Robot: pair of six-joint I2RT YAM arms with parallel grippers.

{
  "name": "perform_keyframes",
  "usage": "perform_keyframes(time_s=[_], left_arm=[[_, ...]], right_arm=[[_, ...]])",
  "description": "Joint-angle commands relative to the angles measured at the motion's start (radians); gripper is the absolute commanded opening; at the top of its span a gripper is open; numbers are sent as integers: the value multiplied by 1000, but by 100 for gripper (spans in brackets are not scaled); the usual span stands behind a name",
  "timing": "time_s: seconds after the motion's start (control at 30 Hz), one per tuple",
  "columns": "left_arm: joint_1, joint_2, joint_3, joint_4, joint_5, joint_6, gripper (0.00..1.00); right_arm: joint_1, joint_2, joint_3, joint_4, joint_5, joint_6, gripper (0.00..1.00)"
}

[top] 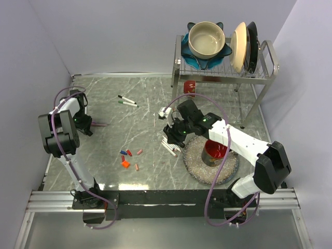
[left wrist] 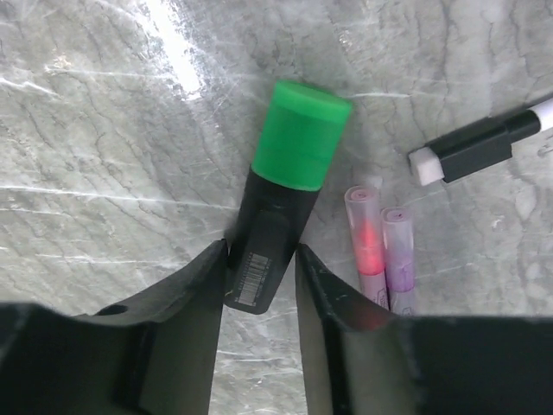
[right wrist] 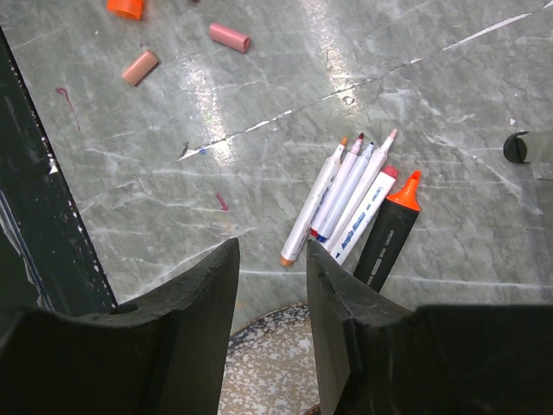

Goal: Open the pen caps

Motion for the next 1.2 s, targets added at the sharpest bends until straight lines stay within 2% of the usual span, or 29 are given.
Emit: perform_keyframes(time_s=[0.0,0.03,0.07,0.2,0.33,0.4,0.47,0.63,0.67,0.73,0.8,0.97,1.03,1.17], left_arm=[[5,-40,-28,-8,-10,-5,38],[5,-58,-60,-3,-8,-6,36],[5,-70,-78,0,-8,-25,29],[7,-176,-215,73,32,-60,25],[8,-361,-377,164,104,-63,16],[7,-440,-426,204,150,-48,6],[2,-572,-509,297,259,-17,1],[-50,-902,-734,573,521,52,1],[-79,-944,-770,715,640,55,1],[-119,-1045,-869,860,740,46,1],[-221,-1080,-928,1026,817,35,1],[-497,-1098,-1017,1312,825,-5,1],[-557,-1101,-1065,1431,788,-6,1],[-677,-1094,-1118,1523,719,-5,1]], right_arm=[[7,-18,4,6,-14,-11,45],[7,-18,5,6,-16,-11,45],[5,-21,4,4,-16,-11,45],[5,-29,4,4,-17,-11,45],[7,-35,4,3,-24,-14,45],[7,-39,2,3,-34,-17,45],[7,-47,1,3,-42,-20,46],[5,-78,-10,13,-71,-33,47],[5,-85,-16,18,-77,-34,47],[5,-105,-24,33,-94,-34,48],[-2,-120,-39,58,-114,-20,48],[-33,-150,-86,147,-224,88,54],[-51,-163,-105,202,-249,148,57],[-109,-206,-175,323,-315,280,60]])
